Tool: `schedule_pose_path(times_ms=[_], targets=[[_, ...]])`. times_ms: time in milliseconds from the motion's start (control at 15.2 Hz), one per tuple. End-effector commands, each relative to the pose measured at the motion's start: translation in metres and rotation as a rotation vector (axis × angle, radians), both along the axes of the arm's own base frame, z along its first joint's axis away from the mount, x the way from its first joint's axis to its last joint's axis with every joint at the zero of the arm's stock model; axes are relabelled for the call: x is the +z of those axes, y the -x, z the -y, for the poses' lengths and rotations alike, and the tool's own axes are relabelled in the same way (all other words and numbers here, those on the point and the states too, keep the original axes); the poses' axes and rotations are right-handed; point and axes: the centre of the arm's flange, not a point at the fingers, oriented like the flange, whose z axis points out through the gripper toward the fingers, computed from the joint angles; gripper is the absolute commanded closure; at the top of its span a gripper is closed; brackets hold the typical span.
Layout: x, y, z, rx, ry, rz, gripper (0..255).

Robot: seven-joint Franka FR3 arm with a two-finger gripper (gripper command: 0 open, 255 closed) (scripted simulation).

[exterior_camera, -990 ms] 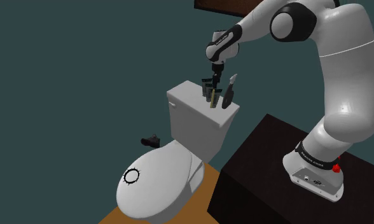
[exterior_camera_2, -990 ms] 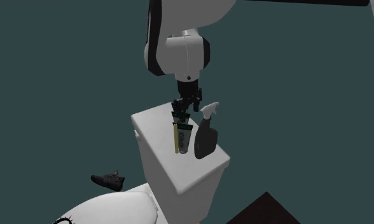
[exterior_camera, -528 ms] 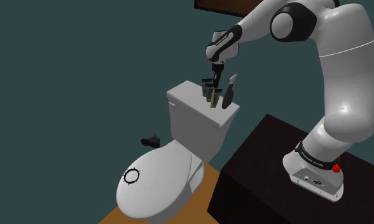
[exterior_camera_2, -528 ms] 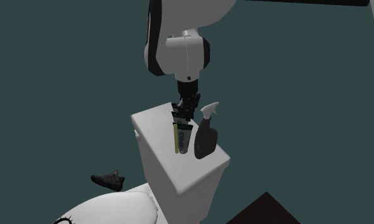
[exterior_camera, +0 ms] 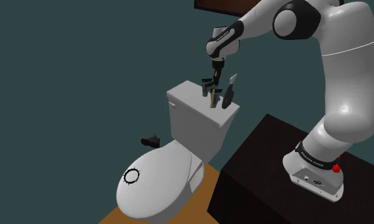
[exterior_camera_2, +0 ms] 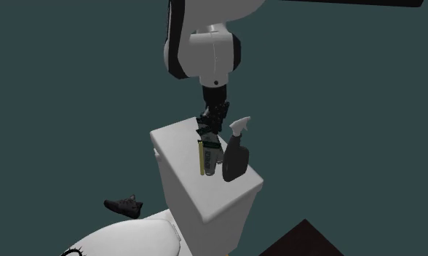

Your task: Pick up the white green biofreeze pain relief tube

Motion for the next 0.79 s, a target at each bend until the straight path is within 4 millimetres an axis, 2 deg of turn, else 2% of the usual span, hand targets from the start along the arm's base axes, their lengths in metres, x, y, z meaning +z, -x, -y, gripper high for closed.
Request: schedule_pose_path(times_ms=[0, 594, 726], targets=[[0.011, 0.001, 0.000, 0.000, 0.000, 0.000, 255], [0.058, 0.001, 0.000, 0.000, 0.000, 0.000, 255], [0.059, 0.001, 0.000, 0.000, 0.000, 0.000, 255]])
